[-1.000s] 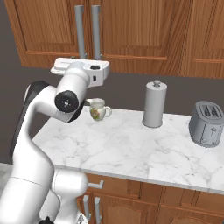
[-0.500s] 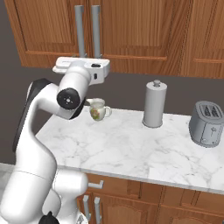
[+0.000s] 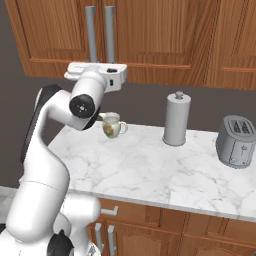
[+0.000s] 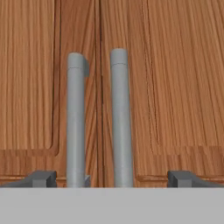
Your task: Pick the sponge and sponge from the cabinet and place them on the counter.
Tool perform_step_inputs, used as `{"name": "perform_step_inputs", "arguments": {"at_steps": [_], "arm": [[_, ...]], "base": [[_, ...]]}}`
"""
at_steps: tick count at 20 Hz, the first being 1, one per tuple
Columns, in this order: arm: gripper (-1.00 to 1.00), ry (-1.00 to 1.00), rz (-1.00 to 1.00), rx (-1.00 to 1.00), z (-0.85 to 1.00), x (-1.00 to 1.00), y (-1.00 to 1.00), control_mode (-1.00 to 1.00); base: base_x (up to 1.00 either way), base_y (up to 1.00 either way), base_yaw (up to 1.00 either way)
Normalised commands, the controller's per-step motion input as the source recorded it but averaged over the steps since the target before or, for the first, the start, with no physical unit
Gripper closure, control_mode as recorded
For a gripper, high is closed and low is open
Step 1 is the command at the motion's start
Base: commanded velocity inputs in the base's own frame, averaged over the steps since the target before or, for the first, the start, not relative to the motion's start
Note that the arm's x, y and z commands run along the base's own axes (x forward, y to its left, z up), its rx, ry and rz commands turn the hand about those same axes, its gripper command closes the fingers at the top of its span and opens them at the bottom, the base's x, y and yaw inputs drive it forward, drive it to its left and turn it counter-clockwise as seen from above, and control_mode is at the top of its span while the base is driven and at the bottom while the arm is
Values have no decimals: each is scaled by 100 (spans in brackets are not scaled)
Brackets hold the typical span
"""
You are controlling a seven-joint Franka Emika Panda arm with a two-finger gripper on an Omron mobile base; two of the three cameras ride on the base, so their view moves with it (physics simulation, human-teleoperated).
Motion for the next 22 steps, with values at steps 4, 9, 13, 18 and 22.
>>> {"name": "perform_step_inputs", "arguments": {"at_steps": [4, 9, 13, 18, 22], "arm": [[-100, 0, 0, 0, 0, 28, 0, -100], [-100, 0, 0, 0, 0, 26, 0, -100], [-100, 0, 0, 0, 0, 28, 0, -100], [-100, 0, 0, 0, 0, 28, 0, -100], [-100, 0, 0, 0, 0, 26, 0, -100]], "base": [[0, 0, 0], [0, 0, 0], [0, 0, 0], [0, 0, 0], [0, 0, 0]]}}
